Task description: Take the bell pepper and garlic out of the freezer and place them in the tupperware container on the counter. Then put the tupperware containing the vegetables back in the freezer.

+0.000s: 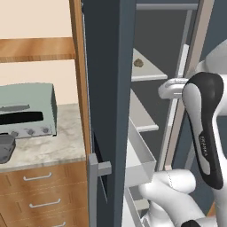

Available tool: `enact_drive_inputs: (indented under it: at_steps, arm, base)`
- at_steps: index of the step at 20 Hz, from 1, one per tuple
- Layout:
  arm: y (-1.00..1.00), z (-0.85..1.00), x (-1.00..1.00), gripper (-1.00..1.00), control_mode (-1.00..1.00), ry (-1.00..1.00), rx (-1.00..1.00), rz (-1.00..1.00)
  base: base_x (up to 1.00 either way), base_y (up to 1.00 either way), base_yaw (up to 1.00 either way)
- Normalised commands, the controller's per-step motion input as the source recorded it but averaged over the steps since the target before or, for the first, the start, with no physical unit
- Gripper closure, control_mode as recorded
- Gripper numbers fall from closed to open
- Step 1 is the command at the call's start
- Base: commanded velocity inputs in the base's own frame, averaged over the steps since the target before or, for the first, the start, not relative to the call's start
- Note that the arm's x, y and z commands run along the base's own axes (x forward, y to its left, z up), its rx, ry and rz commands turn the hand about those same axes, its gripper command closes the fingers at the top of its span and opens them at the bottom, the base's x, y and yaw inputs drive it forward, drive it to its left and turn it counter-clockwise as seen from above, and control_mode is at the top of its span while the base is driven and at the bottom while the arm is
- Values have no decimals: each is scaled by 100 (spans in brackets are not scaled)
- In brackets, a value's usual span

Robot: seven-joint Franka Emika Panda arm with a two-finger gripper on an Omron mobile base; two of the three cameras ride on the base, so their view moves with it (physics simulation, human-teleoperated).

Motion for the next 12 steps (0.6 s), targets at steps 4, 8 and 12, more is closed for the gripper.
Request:
enact_drive_inputs:
  at_steps: [4, 8, 12]
  arm:
    - [0, 31, 35, -100, -100, -17, 3, 0]
    - [4, 31, 69, -100, -100, -8, 3, 1]
    - [21, 29, 77, -100, -100, -2, 1, 7]
  base:
    - [0, 0, 0]
    - [0, 0, 0]
    - [0, 0, 0]
